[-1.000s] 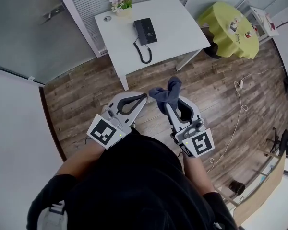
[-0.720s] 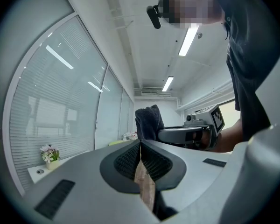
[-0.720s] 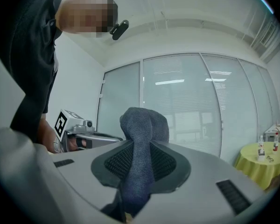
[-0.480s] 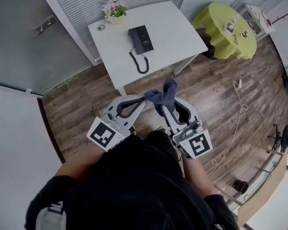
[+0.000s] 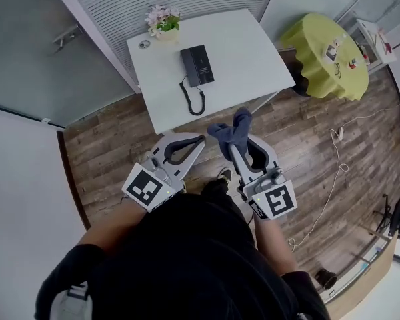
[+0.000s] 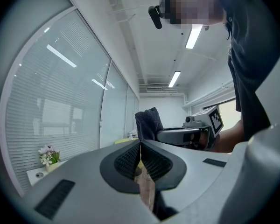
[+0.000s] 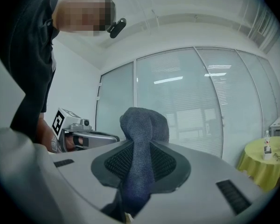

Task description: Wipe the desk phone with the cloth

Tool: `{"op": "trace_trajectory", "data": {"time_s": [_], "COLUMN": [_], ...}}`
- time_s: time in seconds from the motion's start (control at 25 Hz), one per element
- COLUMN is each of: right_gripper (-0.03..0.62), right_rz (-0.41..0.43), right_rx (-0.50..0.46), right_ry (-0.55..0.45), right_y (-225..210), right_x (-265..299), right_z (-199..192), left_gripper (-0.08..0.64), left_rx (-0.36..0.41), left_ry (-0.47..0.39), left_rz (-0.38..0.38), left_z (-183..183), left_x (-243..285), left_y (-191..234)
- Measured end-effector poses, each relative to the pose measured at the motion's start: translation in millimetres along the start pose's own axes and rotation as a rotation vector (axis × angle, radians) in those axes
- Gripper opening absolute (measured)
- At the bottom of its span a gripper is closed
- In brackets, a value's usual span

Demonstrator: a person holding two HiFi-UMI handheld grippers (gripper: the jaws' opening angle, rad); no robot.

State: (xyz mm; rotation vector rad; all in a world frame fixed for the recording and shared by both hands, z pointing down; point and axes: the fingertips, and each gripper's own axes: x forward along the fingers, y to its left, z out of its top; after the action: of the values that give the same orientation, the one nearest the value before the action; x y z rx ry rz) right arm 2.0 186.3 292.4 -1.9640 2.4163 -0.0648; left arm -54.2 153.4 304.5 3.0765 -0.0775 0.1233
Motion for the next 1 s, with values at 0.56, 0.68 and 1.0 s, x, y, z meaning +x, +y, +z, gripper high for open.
{"op": "trace_trajectory", "data": {"time_s": [0.56, 0.68, 1.0], "right_gripper": [0.098, 0.098, 0.098], "right_rz": [0.163, 0.194, 0.273], "right_rx": [0.018, 0.025, 0.043], "right_ry": [-0.003, -0.003, 0.016], "right_y": [-116.8, -134.9, -168.2], "right_x": [-1.0, -2.9, -3.6], "right_z": [3.0, 2.2, -6.2], "left_gripper": [0.011, 0.011, 0.011], "left_rx": [-0.002, -0.007, -0.041], "left_ry": [0.005, 0.007, 0.006], "left_rz": [0.165, 0.198, 0.288], "left_z": [15.5, 15.1, 10.5], "left_x": [107.7, 123.5, 148.3], "left_y": [5.2, 3.0, -0.6]}}
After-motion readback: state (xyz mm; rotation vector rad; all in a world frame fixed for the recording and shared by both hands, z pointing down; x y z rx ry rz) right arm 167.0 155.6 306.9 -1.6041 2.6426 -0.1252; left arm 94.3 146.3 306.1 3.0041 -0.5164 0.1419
